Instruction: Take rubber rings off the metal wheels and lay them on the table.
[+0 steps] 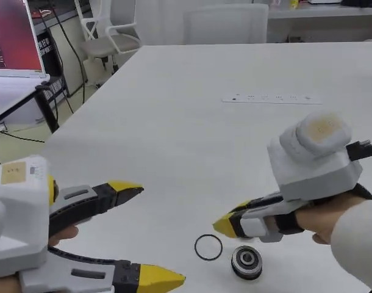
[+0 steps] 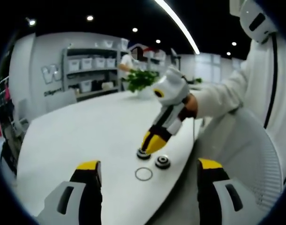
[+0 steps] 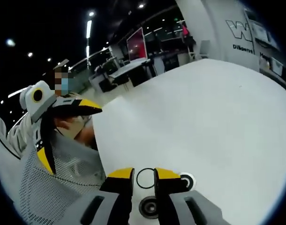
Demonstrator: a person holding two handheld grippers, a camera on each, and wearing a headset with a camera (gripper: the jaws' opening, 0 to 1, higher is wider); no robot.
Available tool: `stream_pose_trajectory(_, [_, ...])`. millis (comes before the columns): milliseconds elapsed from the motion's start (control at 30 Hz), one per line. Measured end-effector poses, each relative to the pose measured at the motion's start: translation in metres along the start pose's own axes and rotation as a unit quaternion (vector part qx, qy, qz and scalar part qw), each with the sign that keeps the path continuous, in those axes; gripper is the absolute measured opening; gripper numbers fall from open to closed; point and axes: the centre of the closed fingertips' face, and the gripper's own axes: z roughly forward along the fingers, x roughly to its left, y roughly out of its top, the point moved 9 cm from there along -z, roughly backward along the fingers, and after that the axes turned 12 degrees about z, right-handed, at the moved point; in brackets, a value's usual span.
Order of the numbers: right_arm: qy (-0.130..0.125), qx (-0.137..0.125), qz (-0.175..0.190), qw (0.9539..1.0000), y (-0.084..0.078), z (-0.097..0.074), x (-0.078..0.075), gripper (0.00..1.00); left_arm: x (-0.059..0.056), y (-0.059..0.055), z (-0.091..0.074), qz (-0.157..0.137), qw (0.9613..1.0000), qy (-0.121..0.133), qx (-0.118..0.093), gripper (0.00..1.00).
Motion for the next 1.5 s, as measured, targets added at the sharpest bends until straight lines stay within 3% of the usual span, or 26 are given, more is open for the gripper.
stream_pose_trajectory(100, [0.011,-0.019,-0.002,0.9998,0.006,-0.011,0.004,0.17,-0.001,0.007,-0.002,0.013,0.9999,-0.007,-0.001,0.85])
stream_pose_trajectory(200, [0.014,-0.022,0.023,0.9994,0.007,-0.022,0.003,0.21,0.002,0.023,-0.006,0.006,0.9995,-0.009,-0.029,0.85])
stream_pose_trajectory(300, [0.014,-0.036,0.013,0.9992,0.004,-0.037,0.004,0.24,0.004,0.041,-0.008,0.025,0.9984,-0.006,-0.051,0.84])
stream_pose_trajectory(567, [-0.002,-0.056,-0.006,0.9984,-0.007,-0.062,-0.012,0.25,0.005,0.075,0.005,0.072,0.9949,-0.043,-0.055,0.83])
stream_pose_trajectory(733, [-0.009,-0.048,-0.002,0.9988,-0.016,-0.062,-0.018,0.25,0.003,0.089,0.021,0.101,0.991,-0.065,-0.059,0.83])
stream_pose_trajectory(900, [-0.012,-0.022,0.004,0.9997,-0.026,-0.057,-0.024,0.24,0.002,0.089,0.038,0.12,0.9881,-0.085,-0.044,0.82])
stream_pose_trajectory(1033, [-0.011,-0.004,-0.014,0.9998,-0.032,-0.052,-0.027,0.24,0.004,0.087,0.053,0.134,0.9861,-0.091,-0.038,0.78])
stream_pose_trajectory(1100, [-0.004,0.007,-0.017,0.9998,-0.038,-0.045,-0.029,0.24,0.007,0.084,0.063,0.138,0.985,-0.093,-0.046,0.72])
stream_pose_trajectory(1133, [0.001,0.024,-0.027,0.9993,-0.042,-0.042,-0.03,0.24,0.009,0.082,0.069,0.136,0.9845,-0.1,-0.048,0.69])
stream_pose_trajectory(1200, [0.0,0.037,-0.046,0.9982,-0.046,-0.038,-0.03,0.25,0.011,0.079,0.078,0.137,0.9846,-0.101,-0.041,0.67])
stream_pose_trajectory(1500, [0.005,0.061,-0.065,0.996,-0.053,-0.03,-0.034,0.26,0.014,0.062,0.109,0.137,0.9835,-0.115,-0.028,0.65])
